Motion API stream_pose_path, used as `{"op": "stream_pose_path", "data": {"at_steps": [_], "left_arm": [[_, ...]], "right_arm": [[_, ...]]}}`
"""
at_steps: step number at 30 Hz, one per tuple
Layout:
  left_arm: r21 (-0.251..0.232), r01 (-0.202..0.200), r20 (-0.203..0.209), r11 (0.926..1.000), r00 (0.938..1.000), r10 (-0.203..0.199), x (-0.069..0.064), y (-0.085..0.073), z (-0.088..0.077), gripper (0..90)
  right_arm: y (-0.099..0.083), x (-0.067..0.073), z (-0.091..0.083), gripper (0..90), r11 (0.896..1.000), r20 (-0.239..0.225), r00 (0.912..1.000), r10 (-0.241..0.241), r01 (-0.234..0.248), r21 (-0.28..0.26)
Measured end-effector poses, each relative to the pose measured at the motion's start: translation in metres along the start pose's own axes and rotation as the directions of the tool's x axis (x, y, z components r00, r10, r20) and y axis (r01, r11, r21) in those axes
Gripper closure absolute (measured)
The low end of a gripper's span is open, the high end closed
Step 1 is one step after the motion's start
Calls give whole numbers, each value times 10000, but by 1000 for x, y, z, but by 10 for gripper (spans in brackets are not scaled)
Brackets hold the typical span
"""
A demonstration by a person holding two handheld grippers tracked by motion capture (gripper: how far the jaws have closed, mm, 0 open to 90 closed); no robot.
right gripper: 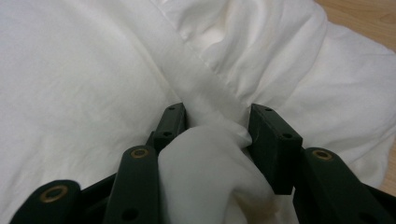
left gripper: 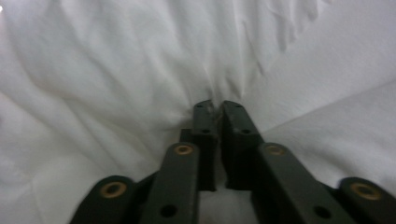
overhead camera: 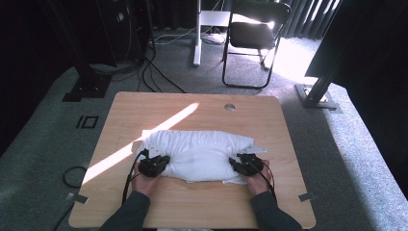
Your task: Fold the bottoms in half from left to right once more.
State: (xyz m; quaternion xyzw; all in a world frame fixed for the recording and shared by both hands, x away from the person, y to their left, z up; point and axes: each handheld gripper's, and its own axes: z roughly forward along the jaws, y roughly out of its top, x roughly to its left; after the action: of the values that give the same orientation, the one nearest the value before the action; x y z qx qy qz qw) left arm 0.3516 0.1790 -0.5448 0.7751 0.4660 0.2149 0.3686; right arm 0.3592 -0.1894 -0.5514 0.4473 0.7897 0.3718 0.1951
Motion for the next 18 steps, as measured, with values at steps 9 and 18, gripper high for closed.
{"op": "stream_pose_path", "data": {"at_steps": [9, 18], "left_arm": [[548, 2223, -1869, 9734, 9600, -2087, 39, 7, 10, 97], [698, 2561, -2231, 9641, 9460, -2351, 42, 0, 15, 21]], "right_arm": [[0, -4, 2, 568, 10000, -147, 9999, 70, -70, -22], [0, -4, 2, 568, 10000, -168, 9999, -1, 0, -42]]}}
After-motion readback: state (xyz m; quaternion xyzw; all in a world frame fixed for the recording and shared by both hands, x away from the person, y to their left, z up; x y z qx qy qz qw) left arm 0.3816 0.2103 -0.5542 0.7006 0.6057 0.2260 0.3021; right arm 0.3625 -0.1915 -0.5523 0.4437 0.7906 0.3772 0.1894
